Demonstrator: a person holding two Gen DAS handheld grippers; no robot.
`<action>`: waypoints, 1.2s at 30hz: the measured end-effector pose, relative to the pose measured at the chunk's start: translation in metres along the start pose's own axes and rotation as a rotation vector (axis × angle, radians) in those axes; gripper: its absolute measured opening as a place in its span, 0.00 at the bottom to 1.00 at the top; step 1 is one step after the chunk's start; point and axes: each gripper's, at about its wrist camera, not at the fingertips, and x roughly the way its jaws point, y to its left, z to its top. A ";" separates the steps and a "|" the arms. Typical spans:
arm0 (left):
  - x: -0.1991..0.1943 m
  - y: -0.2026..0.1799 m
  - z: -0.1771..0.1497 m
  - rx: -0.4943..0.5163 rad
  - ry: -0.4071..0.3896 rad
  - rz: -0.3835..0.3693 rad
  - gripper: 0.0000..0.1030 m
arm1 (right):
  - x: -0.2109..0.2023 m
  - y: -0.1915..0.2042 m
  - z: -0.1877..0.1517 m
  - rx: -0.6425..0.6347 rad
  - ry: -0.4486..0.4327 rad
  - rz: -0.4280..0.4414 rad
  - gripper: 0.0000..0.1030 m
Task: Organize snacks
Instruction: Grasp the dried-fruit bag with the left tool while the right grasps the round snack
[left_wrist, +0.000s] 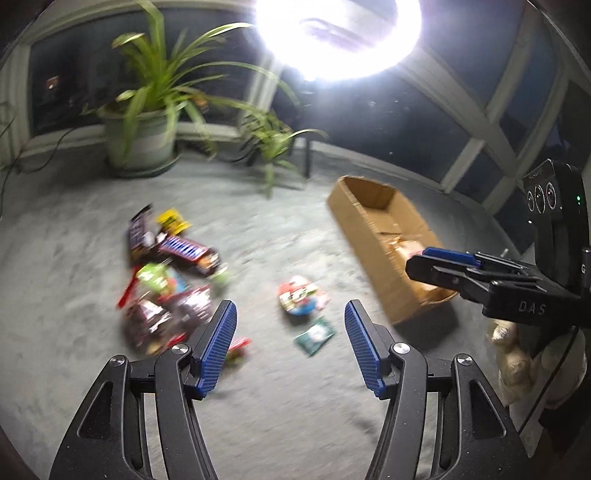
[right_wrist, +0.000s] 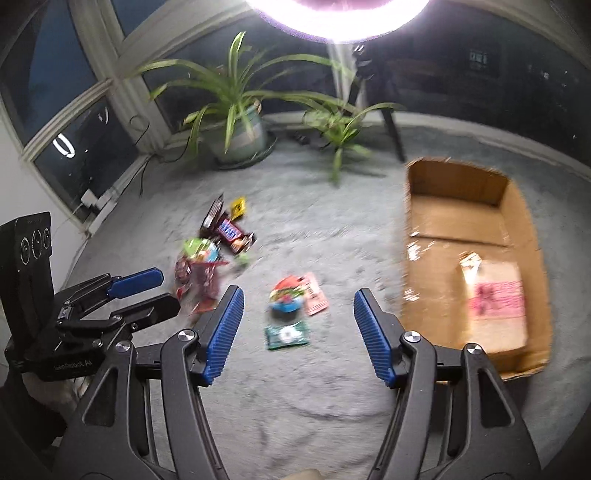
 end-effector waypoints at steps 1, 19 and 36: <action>0.001 0.005 -0.004 -0.007 0.006 0.008 0.58 | 0.006 0.003 -0.002 -0.004 0.007 -0.003 0.63; 0.046 0.055 -0.028 -0.102 0.108 0.085 0.52 | 0.084 0.002 -0.008 -0.017 0.146 0.008 0.50; 0.073 0.056 -0.017 -0.064 0.114 0.152 0.52 | 0.122 0.014 -0.004 -0.098 0.194 -0.028 0.44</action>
